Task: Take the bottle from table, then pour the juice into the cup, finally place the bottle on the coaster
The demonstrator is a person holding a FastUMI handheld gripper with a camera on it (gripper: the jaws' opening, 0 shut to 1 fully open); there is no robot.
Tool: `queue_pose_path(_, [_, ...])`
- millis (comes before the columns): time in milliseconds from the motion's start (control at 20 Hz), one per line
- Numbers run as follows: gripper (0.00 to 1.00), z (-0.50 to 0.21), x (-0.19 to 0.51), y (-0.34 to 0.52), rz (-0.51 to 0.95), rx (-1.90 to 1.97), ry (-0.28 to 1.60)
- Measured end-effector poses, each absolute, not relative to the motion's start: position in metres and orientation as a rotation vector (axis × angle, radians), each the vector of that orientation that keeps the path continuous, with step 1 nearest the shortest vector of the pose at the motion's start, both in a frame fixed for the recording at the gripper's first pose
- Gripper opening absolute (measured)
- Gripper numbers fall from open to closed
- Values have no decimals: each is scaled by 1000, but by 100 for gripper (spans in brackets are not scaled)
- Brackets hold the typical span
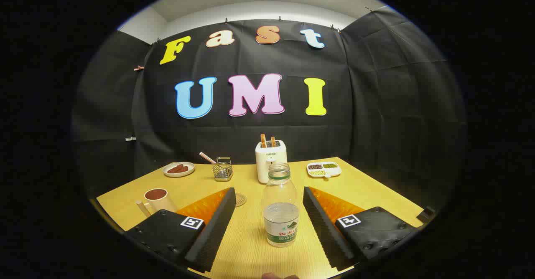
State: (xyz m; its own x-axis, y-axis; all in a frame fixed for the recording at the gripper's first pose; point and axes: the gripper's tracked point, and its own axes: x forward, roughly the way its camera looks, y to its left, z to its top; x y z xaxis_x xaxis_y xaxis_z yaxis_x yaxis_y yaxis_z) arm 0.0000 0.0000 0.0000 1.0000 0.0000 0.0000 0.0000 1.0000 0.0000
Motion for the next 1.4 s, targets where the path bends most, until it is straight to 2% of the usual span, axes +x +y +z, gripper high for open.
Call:
queue_pose_path(900, [99, -8, 12, -6, -16, 4, 14])
queue_pose_path(1400, [100, -25, 51, -25, -52, -9, 47])
